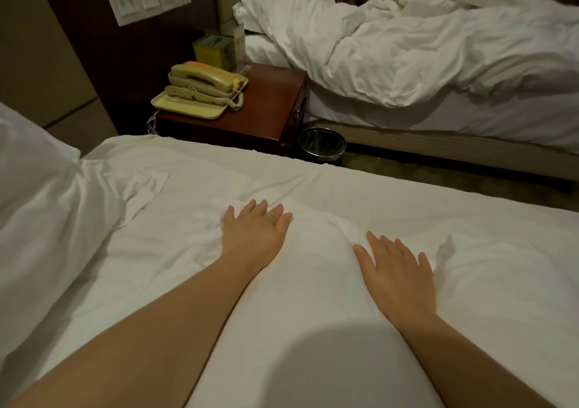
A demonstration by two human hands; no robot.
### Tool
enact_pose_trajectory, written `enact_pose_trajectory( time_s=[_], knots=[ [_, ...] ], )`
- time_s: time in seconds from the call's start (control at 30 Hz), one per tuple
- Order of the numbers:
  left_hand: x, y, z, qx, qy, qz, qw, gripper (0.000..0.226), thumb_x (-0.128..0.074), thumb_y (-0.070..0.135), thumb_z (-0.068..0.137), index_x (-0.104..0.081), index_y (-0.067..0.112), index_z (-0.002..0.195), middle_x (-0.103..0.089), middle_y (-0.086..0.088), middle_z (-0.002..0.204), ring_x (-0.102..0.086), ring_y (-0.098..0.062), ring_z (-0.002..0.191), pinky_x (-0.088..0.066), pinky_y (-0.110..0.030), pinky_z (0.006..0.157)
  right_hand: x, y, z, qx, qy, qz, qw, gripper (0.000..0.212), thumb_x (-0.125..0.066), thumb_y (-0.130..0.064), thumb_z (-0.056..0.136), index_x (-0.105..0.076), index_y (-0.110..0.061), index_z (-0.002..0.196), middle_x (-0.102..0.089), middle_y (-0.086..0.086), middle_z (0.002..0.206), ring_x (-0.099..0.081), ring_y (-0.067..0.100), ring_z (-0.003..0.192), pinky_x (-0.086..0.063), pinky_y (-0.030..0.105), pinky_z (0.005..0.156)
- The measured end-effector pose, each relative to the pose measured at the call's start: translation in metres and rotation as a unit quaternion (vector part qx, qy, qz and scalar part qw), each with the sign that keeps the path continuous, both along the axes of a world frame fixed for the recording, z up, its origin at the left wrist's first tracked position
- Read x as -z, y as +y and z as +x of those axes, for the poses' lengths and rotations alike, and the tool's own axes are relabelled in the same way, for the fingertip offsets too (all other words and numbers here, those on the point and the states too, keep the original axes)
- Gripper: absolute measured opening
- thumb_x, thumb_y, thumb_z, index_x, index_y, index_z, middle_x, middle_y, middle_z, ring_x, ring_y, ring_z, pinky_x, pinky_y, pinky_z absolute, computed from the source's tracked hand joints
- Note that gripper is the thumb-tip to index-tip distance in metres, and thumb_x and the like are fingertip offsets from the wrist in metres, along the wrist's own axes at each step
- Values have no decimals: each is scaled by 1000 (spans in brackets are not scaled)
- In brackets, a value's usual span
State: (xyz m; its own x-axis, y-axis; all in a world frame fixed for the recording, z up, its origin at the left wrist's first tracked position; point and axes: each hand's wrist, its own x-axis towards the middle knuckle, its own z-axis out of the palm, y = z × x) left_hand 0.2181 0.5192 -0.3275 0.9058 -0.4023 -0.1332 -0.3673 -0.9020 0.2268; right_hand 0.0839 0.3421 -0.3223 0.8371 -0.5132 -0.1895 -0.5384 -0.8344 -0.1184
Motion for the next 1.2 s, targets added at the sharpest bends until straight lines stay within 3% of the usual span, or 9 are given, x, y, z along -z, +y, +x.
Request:
enact_pose_trajectory(
  time_s=[0.2,0.33,0.53,0.7,0.83,0.9,0.97,1.1,1.2],
  knots=[
    [-43,5,-27,-29,2,-56,998,48,-22,43,102,-26,31,148,-14,3,159,-9,-14,146,-5,-50,115,7,2,-2,-1,20,-31,999,59,-5,-54,96,-9,-35,152,-12,-9,160,-8,15,148,-5,43,120],
    [-80,13,-149,52,-148,-114,981,49,-21,47,97,-66,39,115,-60,4,131,-58,-13,119,-45,-49,96,10,5,2,7,13,-31,999,61,-5,-55,95,-13,-33,151,-15,-7,159,-12,16,147,-8,44,119],
    [-52,22,-168,56,-116,-93,987,44,-36,45,87,-62,38,121,-58,0,133,-54,-19,124,-22,-45,103,5,6,-2,-2,-4,-24,1000,58,-10,-52,98,-14,-31,152,-16,-4,159,-12,17,147,-6,43,119],
    [-19,20,-157,45,-83,-78,992,53,-34,39,88,-49,28,138,-48,-6,143,-47,-24,130,-31,-43,109,-30,22,-12,60,-100,69,991,60,-17,-52,99,-10,-28,153,-14,0,160,-13,17,147,-3,44,119],
    [-11,11,-130,37,-85,-78,993,57,-19,40,92,-42,27,142,-43,-8,147,-41,-25,135,-30,-48,108,-55,89,-86,-112,-186,-2,976,54,-37,-55,90,-58,-27,131,-57,6,135,-56,28,122,-34,52,105],
    [-10,6,-121,38,-78,-80,993,64,-4,43,90,-28,31,148,-28,-4,155,-24,-21,143,-17,-45,114,-53,82,-111,-168,-136,-49,975,57,-43,-56,78,-63,-31,125,-60,5,132,-57,30,121,-29,52,104],
    [-9,4,-113,39,-82,-91,992,70,4,46,86,-20,33,150,-20,-1,158,-14,-17,146,-10,-43,116,-57,49,-112,-107,-87,-80,987,59,-34,-59,86,-57,-31,132,-54,5,139,-48,29,130,-21,52,110],
    [-8,4,-100,32,-105,-131,985,68,1,46,88,-28,34,148,-26,1,156,-17,-14,145,-9,-43,116,-53,0,-97,-23,2,-116,993,74,14,-67,85,-2,-39,151,0,-9,161,6,16,148,12,44,116],
    [-2,4,-92,20,-120,-150,981,63,-6,43,90,-37,31,144,-35,0,152,-23,-14,142,-14,-44,114,-38,5,-95,10,-16,-76,997,77,15,-64,79,0,-39,151,1,-12,160,6,13,148,9,41,117]
  ],
)
